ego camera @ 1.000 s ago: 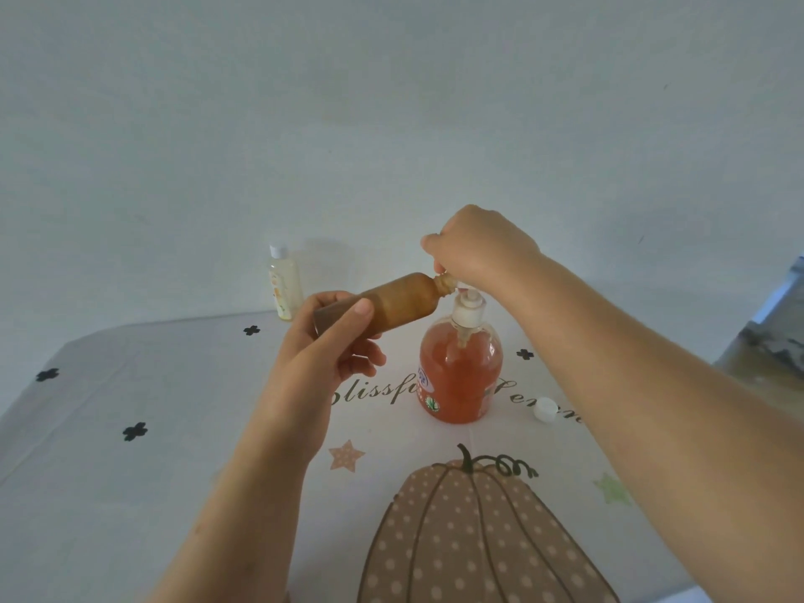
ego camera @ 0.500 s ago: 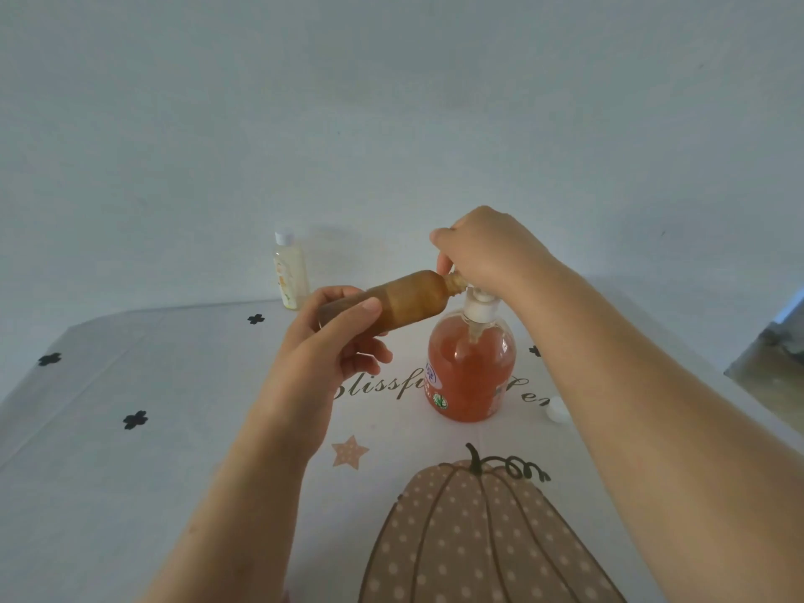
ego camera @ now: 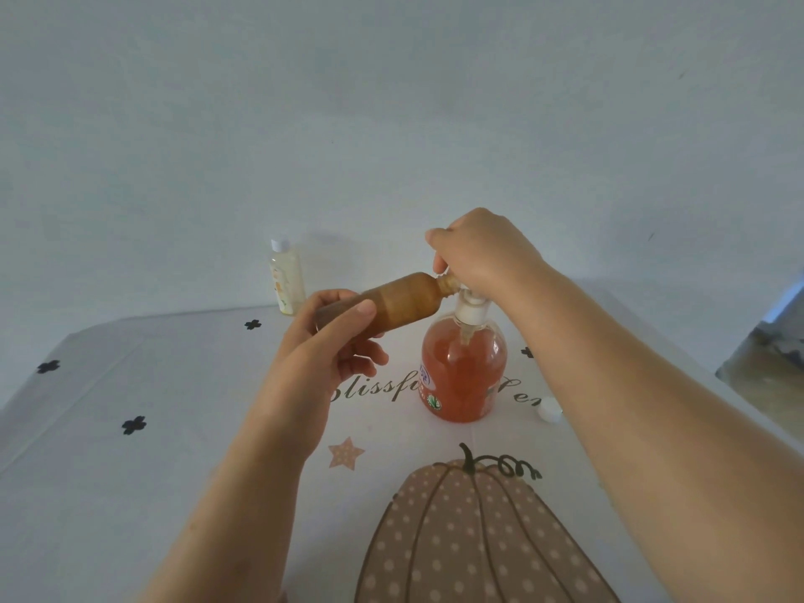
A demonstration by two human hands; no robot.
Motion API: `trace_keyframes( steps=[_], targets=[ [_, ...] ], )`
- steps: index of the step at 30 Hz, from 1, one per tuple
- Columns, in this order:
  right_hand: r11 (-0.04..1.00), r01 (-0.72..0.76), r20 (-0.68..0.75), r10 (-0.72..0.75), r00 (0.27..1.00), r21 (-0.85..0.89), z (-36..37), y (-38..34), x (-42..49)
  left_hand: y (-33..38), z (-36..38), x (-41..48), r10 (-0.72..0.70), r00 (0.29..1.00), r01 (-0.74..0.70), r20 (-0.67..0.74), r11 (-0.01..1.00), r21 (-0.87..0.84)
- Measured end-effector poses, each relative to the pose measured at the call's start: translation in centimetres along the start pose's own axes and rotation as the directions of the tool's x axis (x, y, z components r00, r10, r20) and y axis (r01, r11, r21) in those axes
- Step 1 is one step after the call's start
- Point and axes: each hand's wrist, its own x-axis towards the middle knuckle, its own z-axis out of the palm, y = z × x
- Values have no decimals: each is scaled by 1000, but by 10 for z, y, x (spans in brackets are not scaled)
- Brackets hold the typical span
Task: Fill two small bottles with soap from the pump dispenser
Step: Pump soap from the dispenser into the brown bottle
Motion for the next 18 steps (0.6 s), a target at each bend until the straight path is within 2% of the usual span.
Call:
trace_keyframes(
  steps=[5, 18],
  targets=[
    [993, 36, -3, -36, 999, -111, -8, -5, -2, 1, 0, -2, 7, 1000, -7, 16, 1000, 2],
    [997, -38, 35, 40, 999, -73, 1, -4, 3, -1, -1, 1, -9, 1000, 10, -17, 1000, 5]
  ],
)
